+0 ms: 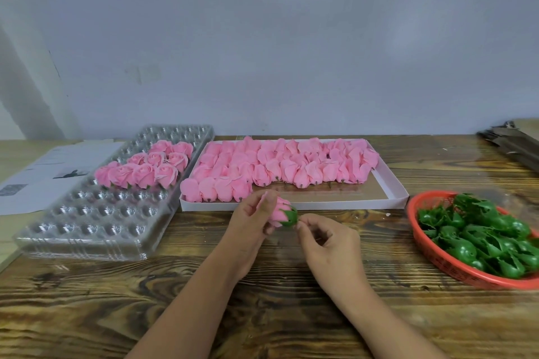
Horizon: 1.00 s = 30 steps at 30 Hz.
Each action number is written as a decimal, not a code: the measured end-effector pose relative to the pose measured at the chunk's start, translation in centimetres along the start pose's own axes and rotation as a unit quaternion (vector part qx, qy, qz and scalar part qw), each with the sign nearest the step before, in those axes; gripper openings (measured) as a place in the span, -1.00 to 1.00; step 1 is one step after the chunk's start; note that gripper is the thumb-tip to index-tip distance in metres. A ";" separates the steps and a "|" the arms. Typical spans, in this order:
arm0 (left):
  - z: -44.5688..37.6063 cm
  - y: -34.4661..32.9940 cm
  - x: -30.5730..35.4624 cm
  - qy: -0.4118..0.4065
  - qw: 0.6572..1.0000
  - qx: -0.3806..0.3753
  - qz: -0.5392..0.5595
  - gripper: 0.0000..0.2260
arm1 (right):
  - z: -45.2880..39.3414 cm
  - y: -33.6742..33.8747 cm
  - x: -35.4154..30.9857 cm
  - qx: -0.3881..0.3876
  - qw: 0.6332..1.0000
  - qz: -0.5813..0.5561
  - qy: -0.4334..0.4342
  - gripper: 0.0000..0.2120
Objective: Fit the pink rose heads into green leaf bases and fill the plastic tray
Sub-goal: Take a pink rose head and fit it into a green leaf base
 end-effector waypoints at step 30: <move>0.3 -0.7 -0.7 -0.054 0.993 -0.020 -0.103 -0.75 | 0.8 -1.7 3.2 -0.048 0.951 -0.153 -0.263 -0.93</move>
Point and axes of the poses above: each hand's wrist, its own z-axis away from the middle knuckle, its own y-axis out of the back of the hand, x = y × z, the point moved 9 cm from there along -z, towards the middle knuckle, and after that the axes turned 14 degrees about x, right-handed, at the moved point
